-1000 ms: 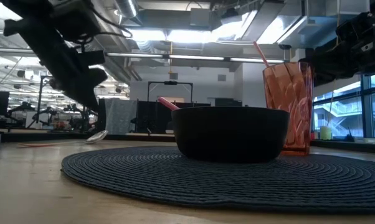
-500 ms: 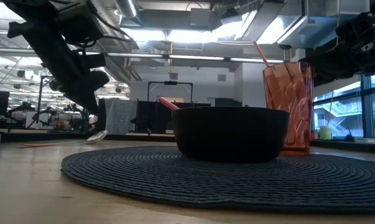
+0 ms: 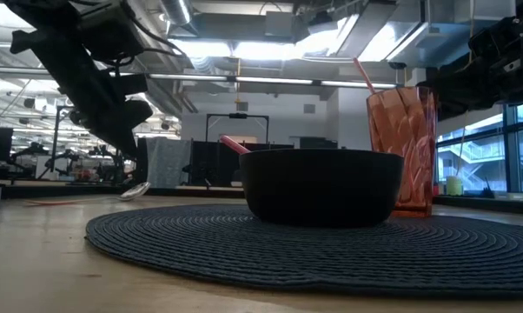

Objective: Pick & Place Utensil
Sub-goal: Put the orange spoon into the black bowl on the blue mat

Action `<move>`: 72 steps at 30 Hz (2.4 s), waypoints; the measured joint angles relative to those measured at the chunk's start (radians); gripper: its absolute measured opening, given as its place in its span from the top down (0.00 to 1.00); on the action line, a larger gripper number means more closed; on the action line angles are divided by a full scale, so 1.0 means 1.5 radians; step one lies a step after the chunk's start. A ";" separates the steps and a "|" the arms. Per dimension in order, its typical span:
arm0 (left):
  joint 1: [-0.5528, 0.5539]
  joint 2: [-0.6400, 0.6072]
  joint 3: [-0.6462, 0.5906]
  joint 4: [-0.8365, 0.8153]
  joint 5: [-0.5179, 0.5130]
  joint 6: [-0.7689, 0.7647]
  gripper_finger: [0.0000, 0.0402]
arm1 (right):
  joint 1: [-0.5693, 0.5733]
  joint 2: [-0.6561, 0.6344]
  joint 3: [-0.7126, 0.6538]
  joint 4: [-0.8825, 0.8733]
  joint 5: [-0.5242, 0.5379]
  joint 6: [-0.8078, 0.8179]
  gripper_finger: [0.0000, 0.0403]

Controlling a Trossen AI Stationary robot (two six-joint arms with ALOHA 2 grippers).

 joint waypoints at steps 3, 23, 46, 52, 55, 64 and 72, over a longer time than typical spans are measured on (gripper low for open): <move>0.000 0.000 0.000 0.000 -0.001 0.005 0.99 | 0.000 0.000 0.000 0.000 0.000 0.000 0.97; 0.000 0.000 0.000 0.000 -0.006 0.044 0.99 | 0.000 0.000 0.000 0.000 0.000 0.000 0.97; 0.000 0.000 0.000 0.000 -0.033 0.058 0.99 | 0.000 0.000 0.000 0.000 0.000 -0.001 0.97; 0.000 0.000 0.000 0.000 -0.033 0.057 0.99 | 0.000 0.000 0.000 0.000 0.000 -0.001 0.97; 0.000 0.000 0.000 0.000 -0.033 0.058 0.99 | 0.000 0.000 0.000 0.000 0.000 -0.001 0.97; -0.003 0.000 0.000 -0.001 -0.031 0.025 0.99 | 0.000 0.000 0.000 0.000 0.000 -0.009 0.97; -0.004 0.000 -0.001 -0.002 0.108 -0.049 0.99 | 0.000 0.000 0.000 0.000 -0.004 0.000 0.97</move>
